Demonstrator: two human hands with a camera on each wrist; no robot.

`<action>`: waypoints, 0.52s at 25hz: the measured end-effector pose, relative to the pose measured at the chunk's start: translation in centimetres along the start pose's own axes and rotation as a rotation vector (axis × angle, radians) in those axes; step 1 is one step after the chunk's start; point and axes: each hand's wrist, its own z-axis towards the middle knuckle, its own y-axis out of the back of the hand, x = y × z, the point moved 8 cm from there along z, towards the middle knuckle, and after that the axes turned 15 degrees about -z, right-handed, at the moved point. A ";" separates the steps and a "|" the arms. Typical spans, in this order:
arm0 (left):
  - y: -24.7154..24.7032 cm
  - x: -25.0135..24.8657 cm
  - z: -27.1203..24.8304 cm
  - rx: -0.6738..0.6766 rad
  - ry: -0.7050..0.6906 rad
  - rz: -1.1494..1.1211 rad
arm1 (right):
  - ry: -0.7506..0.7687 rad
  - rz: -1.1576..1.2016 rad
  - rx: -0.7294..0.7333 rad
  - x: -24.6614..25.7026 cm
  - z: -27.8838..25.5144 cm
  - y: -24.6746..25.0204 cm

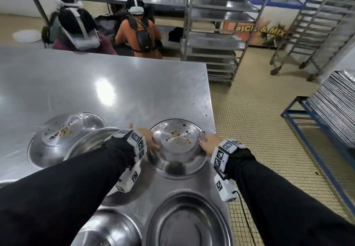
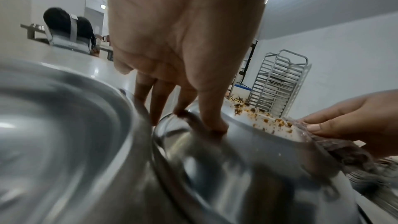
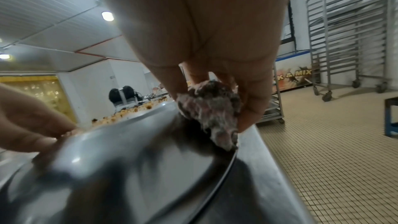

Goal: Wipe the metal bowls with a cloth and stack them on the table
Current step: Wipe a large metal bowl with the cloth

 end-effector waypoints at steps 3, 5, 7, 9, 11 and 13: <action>-0.4 -2.2 0.3 0.030 -0.156 -0.216 | -0.050 0.107 0.001 -2.5 1.5 -0.2; -0.7 -3.7 0.7 0.013 -0.209 -0.338 | -0.081 0.147 -0.028 -4.9 2.8 -0.7; -0.8 -4.7 1.1 -0.047 -0.197 -0.489 | -0.091 0.270 -0.037 -6.6 3.7 -1.6; -1.1 -5.3 1.8 -0.069 -0.177 -0.636 | -0.068 0.370 -0.066 -7.2 3.2 -1.4; -1.4 -5.1 2.6 -0.069 -0.112 -0.830 | -0.061 0.449 -0.099 -7.6 2.9 -1.3; -2.1 -4.6 3.2 -0.038 -0.033 -1.068 | -0.054 0.534 -0.106 -7.9 2.9 -1.6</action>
